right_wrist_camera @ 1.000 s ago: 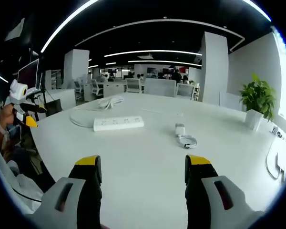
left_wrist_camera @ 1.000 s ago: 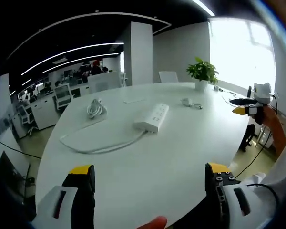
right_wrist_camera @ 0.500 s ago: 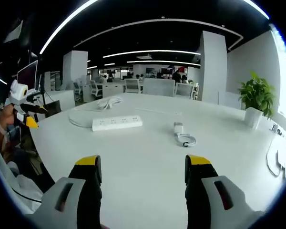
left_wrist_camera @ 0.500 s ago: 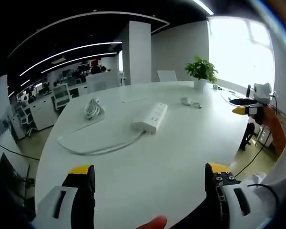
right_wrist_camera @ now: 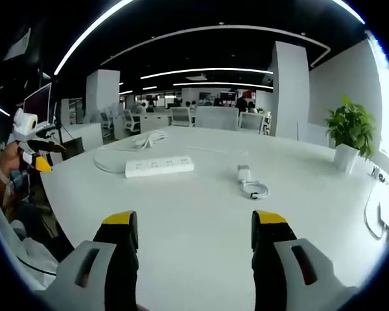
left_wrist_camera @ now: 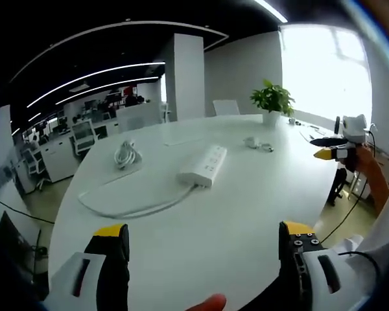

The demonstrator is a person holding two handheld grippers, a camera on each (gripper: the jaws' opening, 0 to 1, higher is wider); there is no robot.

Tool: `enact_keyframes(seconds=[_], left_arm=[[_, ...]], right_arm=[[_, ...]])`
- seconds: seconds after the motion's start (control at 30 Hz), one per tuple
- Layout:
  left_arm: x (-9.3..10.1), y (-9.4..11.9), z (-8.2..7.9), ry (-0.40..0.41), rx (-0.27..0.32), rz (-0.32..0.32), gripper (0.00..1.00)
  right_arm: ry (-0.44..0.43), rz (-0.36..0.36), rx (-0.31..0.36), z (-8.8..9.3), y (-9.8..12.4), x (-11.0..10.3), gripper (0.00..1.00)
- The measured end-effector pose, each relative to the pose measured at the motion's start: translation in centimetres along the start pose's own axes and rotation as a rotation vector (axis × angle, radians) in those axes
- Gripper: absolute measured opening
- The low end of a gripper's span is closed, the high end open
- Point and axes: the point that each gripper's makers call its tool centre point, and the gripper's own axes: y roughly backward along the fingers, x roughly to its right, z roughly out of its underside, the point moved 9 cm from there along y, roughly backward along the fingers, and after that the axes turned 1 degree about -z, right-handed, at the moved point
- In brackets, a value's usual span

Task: Straighten the power strip on the desk, plug the charger into it

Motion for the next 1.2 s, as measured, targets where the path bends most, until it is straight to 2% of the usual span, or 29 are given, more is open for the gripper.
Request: enact_keyframes(seconds=[0.43,0.97,1.2], left_arm=[[-0.4,-0.6,-0.4,-0.016,0.029,-0.001,0.96],[-0.1,-4.1,-1.7,-0.043,0.03,0.042,0.96],[0.3,-5.9,-2.9,-0.085,0.012,0.076,0.96]], right_arm=[[0.022,0.011,0.0,-0.4,0.3,0.2,0.71],[0.013,-0.019,-0.013,-0.1,-0.9,0.0,0.71],[0.008,-0.024,-0.018,0.1,-1.3,0.1,0.71]])
